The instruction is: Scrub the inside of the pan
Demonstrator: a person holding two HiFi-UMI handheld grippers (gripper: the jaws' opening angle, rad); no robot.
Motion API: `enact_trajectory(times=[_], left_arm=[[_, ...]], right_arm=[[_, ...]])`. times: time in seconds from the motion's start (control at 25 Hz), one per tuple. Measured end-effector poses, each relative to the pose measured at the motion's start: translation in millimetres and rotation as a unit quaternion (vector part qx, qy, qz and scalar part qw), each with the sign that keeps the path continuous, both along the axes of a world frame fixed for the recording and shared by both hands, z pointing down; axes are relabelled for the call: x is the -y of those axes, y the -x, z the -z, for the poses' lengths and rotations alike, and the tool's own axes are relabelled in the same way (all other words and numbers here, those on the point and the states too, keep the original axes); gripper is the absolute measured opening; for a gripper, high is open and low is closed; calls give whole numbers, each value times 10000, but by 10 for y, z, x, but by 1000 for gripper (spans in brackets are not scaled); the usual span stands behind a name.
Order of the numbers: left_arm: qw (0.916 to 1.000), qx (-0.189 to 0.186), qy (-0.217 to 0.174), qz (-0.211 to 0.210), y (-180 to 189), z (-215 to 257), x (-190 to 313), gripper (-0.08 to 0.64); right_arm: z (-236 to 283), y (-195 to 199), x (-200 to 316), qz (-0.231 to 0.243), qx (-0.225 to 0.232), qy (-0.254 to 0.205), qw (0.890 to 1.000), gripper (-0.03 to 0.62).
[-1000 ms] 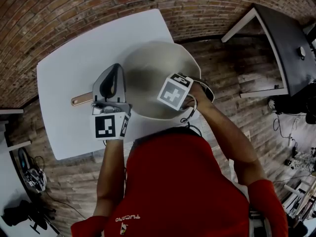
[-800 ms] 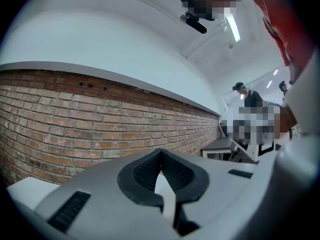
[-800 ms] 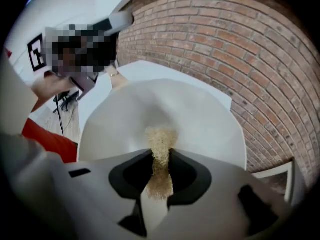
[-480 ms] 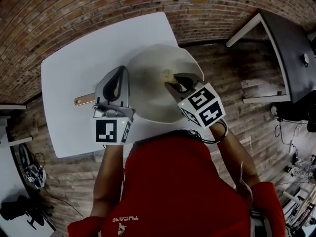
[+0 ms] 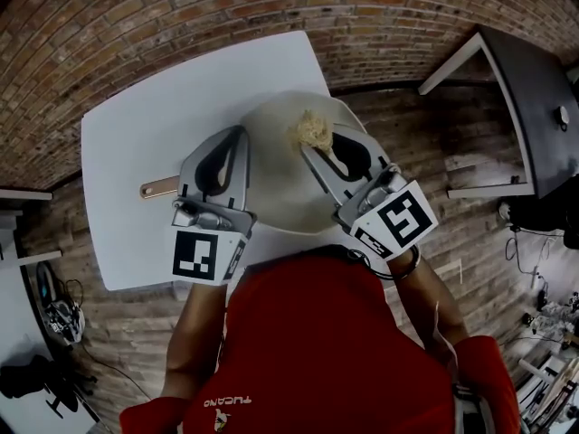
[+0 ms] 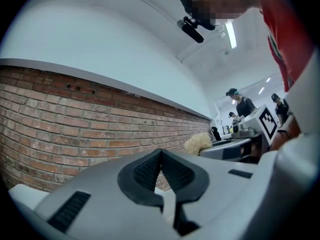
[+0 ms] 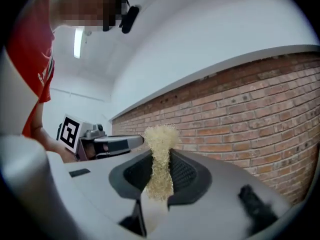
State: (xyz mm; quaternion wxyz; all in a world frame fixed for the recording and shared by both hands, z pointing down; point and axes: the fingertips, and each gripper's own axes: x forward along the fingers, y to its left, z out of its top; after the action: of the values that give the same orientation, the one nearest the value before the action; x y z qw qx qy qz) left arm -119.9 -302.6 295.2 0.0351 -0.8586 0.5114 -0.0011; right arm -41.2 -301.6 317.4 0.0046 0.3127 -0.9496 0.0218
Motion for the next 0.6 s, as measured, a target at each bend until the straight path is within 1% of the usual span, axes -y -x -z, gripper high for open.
enact_trajectory(times=[0.08,0.2,0.4,0.6], left_arm=[[10000,-54,-46,-62,-42,69,-17,12],[9998,-110,-108,-146,-84,155,-46,12],[9996,-138,-148,-210,-160,190,-84,12],[9997,-138,-119,-183,-176,154,-126,12]], right_arm=[[136,15,-33,5,171,-164,9997,87],[312,52,-79,39,307,-390,9988,87],[388,42,-126,95,218,-690,9973,87],[311,32,-118,133,171,-696,9973,87]])
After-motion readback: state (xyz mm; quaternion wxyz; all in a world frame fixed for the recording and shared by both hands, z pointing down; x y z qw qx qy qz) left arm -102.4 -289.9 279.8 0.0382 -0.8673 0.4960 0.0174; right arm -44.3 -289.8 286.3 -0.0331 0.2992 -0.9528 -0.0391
